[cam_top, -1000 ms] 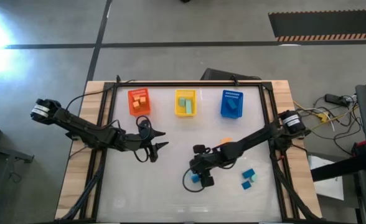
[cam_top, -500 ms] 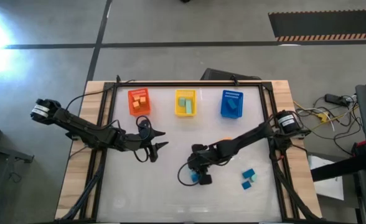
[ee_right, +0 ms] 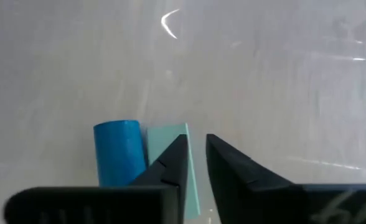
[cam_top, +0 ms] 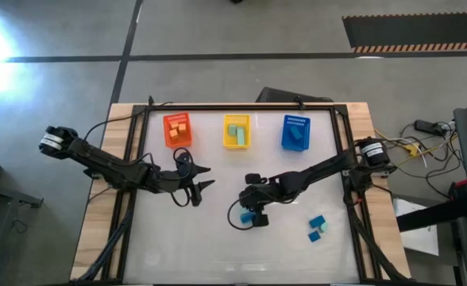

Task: Sort & place blocks by color
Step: Put the light blue block into the yellow bin

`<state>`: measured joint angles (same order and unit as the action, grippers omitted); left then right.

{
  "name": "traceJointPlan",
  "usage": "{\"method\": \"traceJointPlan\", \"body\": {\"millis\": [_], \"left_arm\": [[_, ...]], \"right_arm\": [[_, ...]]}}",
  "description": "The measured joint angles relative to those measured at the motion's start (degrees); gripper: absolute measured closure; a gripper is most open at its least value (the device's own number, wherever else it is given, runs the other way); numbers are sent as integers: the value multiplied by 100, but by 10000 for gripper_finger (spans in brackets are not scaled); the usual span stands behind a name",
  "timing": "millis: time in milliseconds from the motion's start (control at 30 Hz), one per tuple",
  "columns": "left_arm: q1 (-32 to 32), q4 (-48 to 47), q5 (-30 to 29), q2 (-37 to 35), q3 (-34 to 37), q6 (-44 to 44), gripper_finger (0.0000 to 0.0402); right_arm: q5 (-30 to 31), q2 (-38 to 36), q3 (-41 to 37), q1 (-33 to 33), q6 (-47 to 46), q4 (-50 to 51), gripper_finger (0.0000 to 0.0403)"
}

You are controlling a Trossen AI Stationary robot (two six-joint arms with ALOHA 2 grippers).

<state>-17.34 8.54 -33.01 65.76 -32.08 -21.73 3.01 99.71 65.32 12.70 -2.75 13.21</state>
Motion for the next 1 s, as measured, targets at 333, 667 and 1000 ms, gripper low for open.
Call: {"method": "traceJointPlan", "body": {"millis": [333, 667, 1000], "left_arm": [[0, 2, -2, 0, 2, -5, 206], [0, 7, -132, 0, 13, -8, 206], [2, 76, -193, 0, 15, 3, 206]], "right_arm": [[-18, -157, -103, 135, -72, 166, 215], [-1, 156, -542, 149, -231, -473, 161], [-92, 598, -653, -199, 95, -1611, 216]]}}
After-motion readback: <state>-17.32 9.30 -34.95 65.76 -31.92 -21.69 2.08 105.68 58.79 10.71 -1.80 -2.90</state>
